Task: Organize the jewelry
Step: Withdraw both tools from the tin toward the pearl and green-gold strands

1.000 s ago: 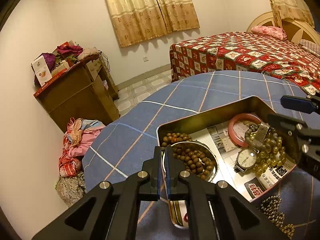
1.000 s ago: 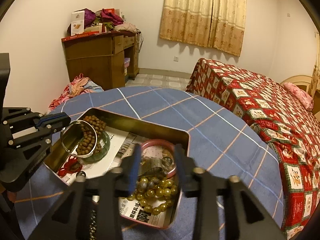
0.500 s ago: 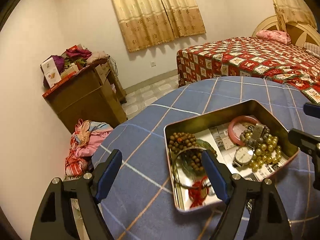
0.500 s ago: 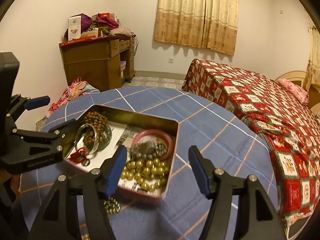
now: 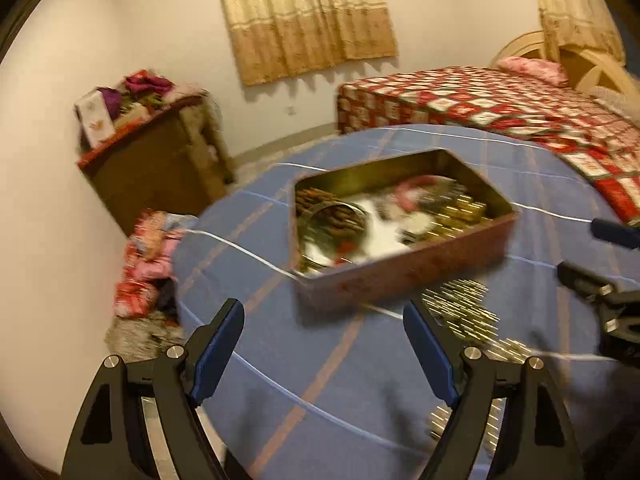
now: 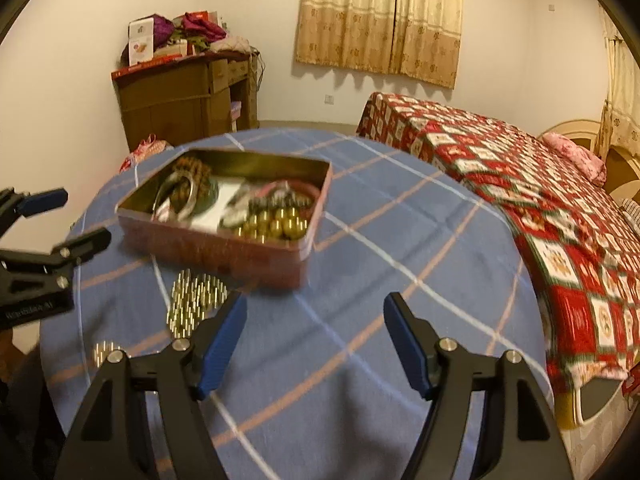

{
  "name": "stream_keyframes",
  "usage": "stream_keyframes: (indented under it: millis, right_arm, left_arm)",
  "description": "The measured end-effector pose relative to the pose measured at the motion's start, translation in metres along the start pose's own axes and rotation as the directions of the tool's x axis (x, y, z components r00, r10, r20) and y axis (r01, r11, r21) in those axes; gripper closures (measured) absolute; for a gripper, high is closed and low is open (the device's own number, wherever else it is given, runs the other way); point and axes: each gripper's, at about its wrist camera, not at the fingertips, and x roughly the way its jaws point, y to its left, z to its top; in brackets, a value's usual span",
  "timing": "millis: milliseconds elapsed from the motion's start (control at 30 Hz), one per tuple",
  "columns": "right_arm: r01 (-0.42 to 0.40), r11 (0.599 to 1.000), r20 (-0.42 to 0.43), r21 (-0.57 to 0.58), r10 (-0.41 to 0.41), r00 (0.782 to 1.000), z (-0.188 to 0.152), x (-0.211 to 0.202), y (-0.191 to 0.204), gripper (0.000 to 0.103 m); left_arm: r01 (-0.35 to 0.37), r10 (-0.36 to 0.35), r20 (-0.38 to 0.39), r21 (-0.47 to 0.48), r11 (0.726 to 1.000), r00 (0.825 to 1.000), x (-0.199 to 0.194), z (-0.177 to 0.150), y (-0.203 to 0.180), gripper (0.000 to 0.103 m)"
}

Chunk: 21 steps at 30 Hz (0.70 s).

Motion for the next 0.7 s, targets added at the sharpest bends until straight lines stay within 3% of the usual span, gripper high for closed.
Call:
stream_keyframes:
  millis: [267,500,700]
  right_arm:
    - [0.046,0.999,0.006,-0.022,-0.046,0.999,-0.018,-0.023,-0.004,0.025]
    - [0.097,0.995,0.027,0.0,-0.097,0.995,-0.02,-0.033,-0.02,0.021]
    - [0.103,0.994,0.007,0.028,-0.103,0.995,-0.024,-0.021,-0.026,0.018]
  left_arm:
    - [0.028,-0.031,0.023,0.106,0.994,0.999,-0.027,-0.011,-0.038,0.021]
    - [0.075,-0.071,-0.042,0.1,0.992,0.997,-0.016,-0.024,-0.042,0.021]
    - [0.109,-0.096,-0.079,0.165,0.98,0.992,-0.009,-0.037,-0.06,0.021]
